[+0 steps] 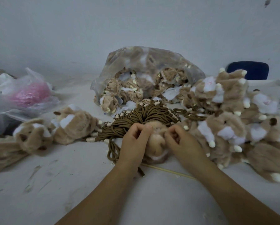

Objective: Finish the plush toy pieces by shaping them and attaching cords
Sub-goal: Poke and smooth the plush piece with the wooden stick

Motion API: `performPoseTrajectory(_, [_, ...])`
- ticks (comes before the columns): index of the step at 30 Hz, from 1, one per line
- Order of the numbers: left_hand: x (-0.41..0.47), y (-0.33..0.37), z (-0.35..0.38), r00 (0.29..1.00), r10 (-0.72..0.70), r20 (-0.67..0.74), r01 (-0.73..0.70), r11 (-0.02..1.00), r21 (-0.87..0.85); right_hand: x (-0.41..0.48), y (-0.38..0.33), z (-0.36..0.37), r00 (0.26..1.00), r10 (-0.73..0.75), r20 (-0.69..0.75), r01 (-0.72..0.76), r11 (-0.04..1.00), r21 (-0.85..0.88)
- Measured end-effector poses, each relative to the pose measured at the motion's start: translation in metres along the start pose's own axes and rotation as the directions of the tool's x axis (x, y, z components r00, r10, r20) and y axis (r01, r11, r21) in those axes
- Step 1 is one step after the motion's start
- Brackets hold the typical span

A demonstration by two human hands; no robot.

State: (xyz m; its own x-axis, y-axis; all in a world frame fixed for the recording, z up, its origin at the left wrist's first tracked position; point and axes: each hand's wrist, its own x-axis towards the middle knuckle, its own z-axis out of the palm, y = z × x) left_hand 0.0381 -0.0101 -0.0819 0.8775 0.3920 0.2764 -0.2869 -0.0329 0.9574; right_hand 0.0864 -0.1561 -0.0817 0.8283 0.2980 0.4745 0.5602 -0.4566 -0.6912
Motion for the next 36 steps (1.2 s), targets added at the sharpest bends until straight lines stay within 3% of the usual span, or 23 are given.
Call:
performPoseTrajectory(3, [0.0, 0.0, 0.004, 0.992, 0.123, -0.033, -0.12, 0.99, 0.076, 0.002, -0.01, -0.009, 0.945, -0.109, -0.308, 0.137, 0.988, 0.073])
performPoseTrajectory(5, [0.0, -0.003, 0.001, 0.983, 0.155, -0.097, -0.143, 0.982, 0.125, 0.004, -0.009, -0.013, 0.941, -0.078, -0.329, 0.116, 0.988, 0.099])
performPoseTrajectory(7, [-0.001, -0.005, -0.001, 0.986, 0.158, -0.057, -0.148, 0.977, 0.151, 0.004, -0.004, -0.015, 0.961, 0.027, -0.277, 0.008, 0.992, 0.123])
performPoseTrajectory(8, [-0.001, -0.005, 0.0, 0.992, 0.128, -0.006, -0.125, 0.98, 0.153, 0.005, -0.003, -0.013, 0.964, 0.009, -0.265, 0.019, 0.995, 0.102])
performPoseTrajectory(11, [-0.003, -0.004, 0.01, 0.976, -0.136, 0.172, 0.138, 0.99, 0.003, 0.001, -0.01, -0.008, 0.958, -0.141, -0.248, 0.148, 0.989, 0.01])
performPoseTrajectory(15, [0.005, 0.004, 0.0, 0.878, -0.272, 0.394, 0.432, 0.804, -0.408, 0.001, -0.014, -0.007, 0.936, -0.335, -0.103, 0.327, 0.941, -0.093])
performPoseTrajectory(18, [0.009, 0.005, -0.011, 0.853, -0.352, 0.385, 0.514, 0.692, -0.507, -0.001, -0.014, -0.004, 0.921, -0.387, 0.044, 0.389, 0.918, -0.073])
performPoseTrajectory(23, [0.019, 0.003, -0.016, 0.884, -0.419, 0.209, 0.443, 0.606, -0.66, -0.003, -0.012, -0.004, 0.956, -0.291, -0.03, 0.287, 0.953, -0.097])
performPoseTrajectory(25, [0.022, 0.002, -0.021, 0.906, -0.395, 0.151, 0.374, 0.582, -0.722, -0.009, -0.006, -0.002, 0.97, -0.185, 0.156, 0.207, 0.969, -0.133])
performPoseTrajectory(27, [0.024, 0.0, -0.025, 0.92, -0.37, 0.13, 0.335, 0.57, -0.75, -0.016, -0.001, 0.004, 0.89, -0.095, 0.445, 0.207, 0.956, -0.21])
performPoseTrajectory(28, [0.025, 0.0, -0.026, 0.922, -0.364, 0.128, 0.33, 0.57, -0.752, -0.018, 0.001, 0.007, 0.854, -0.082, 0.514, 0.232, 0.944, -0.235])
performPoseTrajectory(33, [0.025, -0.001, -0.026, 0.92, -0.37, 0.13, 0.322, 0.521, -0.791, -0.015, 0.0, 0.002, 0.859, -0.097, 0.503, 0.264, 0.925, -0.273])
performPoseTrajectory(36, [0.026, -0.002, -0.026, 0.928, -0.363, 0.084, 0.279, 0.527, -0.803, -0.013, -0.002, -0.004, 0.922, -0.037, 0.384, 0.174, 0.928, -0.329])
